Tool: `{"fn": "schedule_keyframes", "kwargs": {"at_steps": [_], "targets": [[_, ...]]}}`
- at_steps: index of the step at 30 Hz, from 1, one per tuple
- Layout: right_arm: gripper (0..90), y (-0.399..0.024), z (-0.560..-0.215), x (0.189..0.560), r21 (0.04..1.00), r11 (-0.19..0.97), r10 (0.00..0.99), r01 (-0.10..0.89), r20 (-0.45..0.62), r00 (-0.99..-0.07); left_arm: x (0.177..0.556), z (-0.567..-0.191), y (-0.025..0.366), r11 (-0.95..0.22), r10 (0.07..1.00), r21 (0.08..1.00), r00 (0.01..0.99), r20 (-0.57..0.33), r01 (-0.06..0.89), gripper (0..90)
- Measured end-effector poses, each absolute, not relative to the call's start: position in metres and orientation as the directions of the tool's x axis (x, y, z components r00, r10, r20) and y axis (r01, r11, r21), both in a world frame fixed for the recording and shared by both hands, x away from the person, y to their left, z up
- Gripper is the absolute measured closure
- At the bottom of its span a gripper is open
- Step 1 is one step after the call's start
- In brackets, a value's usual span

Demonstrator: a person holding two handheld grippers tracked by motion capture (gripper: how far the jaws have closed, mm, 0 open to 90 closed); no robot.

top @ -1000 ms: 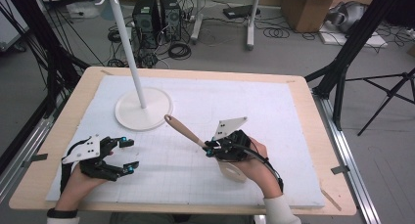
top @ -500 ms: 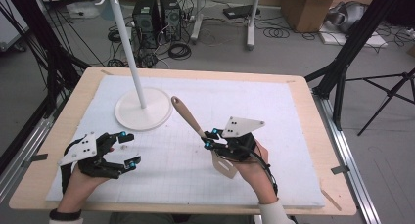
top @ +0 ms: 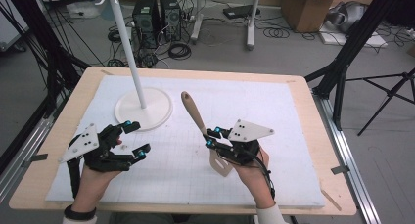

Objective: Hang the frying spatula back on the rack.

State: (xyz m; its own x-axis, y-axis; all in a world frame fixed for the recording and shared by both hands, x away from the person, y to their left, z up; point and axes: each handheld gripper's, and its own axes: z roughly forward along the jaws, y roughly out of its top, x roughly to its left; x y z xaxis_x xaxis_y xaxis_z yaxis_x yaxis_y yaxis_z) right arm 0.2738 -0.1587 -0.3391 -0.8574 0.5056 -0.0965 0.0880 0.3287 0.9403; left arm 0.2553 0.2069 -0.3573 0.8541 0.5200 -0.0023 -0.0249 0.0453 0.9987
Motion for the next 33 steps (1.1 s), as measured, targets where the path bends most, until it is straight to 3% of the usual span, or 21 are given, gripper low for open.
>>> {"fn": "schedule_keyframes", "kwargs": {"at_steps": [7, 27, 33], "targets": [[77.6, -0.159, -0.339, 0.271, 0.948, 0.307, 0.513, 0.084, -0.090, -0.854, 0.258, -0.343, 0.181, 0.075, 0.524, 0.997, 0.851, -0.034, -0.006, 27.2], [77.6, -0.155, -0.340, 0.270, 0.951, 0.300, 0.515, 0.074, -0.096, -0.852, 0.272, -0.326, 0.105, 0.019, 0.519, 1.000, 0.855, -0.001, -0.010, 29.7], [77.7, -0.154, -0.339, 0.269, 0.952, 0.297, 0.514, 0.077, -0.091, -0.853, 0.277, -0.325, 0.090, -0.005, 0.529, 1.000, 0.849, 0.014, -0.013, 37.4]]}}
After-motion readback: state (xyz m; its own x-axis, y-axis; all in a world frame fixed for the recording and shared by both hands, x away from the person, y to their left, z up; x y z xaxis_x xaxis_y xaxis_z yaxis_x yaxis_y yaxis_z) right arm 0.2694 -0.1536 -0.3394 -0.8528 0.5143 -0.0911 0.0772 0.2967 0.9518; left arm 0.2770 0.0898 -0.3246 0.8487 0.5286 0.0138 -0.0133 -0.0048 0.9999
